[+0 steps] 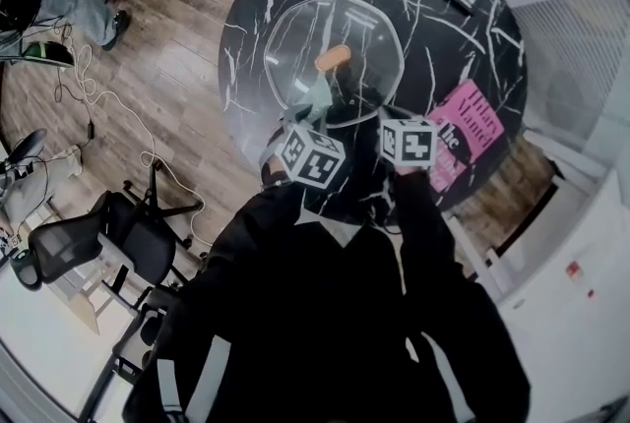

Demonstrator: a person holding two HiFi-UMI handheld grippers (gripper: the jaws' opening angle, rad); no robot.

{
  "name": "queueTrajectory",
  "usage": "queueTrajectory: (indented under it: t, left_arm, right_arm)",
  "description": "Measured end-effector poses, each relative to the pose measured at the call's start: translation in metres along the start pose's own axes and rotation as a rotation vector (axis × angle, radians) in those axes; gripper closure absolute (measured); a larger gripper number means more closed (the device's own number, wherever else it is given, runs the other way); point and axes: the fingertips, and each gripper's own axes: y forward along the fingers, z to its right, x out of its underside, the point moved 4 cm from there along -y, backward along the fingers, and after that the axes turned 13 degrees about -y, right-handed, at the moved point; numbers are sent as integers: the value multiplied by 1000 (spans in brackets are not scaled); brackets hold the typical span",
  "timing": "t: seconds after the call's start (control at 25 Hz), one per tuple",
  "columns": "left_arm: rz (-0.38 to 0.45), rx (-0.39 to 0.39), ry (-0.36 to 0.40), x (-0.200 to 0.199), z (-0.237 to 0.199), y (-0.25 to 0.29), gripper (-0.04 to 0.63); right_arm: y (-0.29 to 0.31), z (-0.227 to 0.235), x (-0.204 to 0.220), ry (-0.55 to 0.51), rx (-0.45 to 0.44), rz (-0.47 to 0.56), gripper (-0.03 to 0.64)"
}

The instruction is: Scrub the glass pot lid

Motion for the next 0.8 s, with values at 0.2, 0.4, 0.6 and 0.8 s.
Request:
queueTrajectory:
  t: [0.2,0.4,0.6,0.8]
  left_arm:
    - [-6,13,-13,1,2,1,526]
    - [-11,39,-30,1,3,0,526]
    - [-16,73,-37,0,9,-2,526]
    - [-19,85,-56,-2,10,-2,526]
  right_arm:
    - [-1,11,2,-34,52,-7,603]
    - [0,11,2,-31,48,-7,603]
    - [-1,6,1,-16,22,-11,603]
    - [-1,5,0,-13,20,-11,603]
